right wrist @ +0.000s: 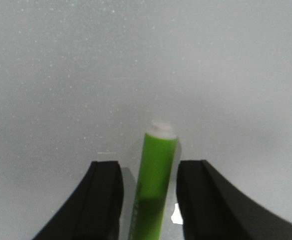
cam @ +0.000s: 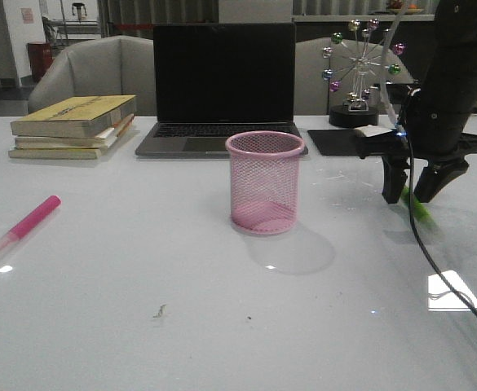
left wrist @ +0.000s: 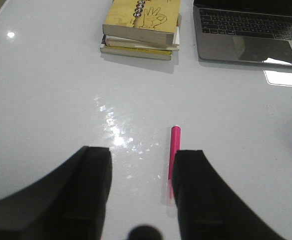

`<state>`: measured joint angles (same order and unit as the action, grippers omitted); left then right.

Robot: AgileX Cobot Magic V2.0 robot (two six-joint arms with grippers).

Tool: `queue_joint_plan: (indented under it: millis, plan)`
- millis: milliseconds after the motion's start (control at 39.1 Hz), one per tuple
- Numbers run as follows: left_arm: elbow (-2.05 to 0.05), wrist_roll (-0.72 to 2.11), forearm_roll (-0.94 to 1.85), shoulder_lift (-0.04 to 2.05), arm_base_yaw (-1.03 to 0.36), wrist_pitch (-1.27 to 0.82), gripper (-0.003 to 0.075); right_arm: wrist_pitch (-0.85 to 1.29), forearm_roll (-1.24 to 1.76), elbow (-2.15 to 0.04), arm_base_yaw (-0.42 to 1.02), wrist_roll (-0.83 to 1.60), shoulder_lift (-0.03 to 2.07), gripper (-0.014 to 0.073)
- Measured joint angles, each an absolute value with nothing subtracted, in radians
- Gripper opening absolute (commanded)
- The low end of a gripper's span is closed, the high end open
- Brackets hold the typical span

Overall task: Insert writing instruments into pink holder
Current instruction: 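Lower the right gripper onto the green highlighter and close it, then lift the green highlighter with the right gripper toward the pink holder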

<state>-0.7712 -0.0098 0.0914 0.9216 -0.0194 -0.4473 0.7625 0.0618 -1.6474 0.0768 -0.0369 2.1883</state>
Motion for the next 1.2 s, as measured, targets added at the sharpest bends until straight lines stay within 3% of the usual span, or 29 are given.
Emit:
queue_joint_plan:
  millis: [256,665,1203]
  plan:
    - [-0.771,-0.01,0.091,0.922,-0.019,-0.447,0.0372,0.757,0.05,-1.662,0.077,-0.037,2.203,0.0015]
    - [-0.771,-0.01,0.093,0.922,-0.019,-0.447,0.0372,0.817,0.052,-1.725,0.094,-0.037,2.2,0.0037]
    - [-0.771,-0.01,0.093,0.922,-0.019,-0.447,0.0372,0.639,0.056,-1.719,0.231,-0.037,1.908,0.0028]
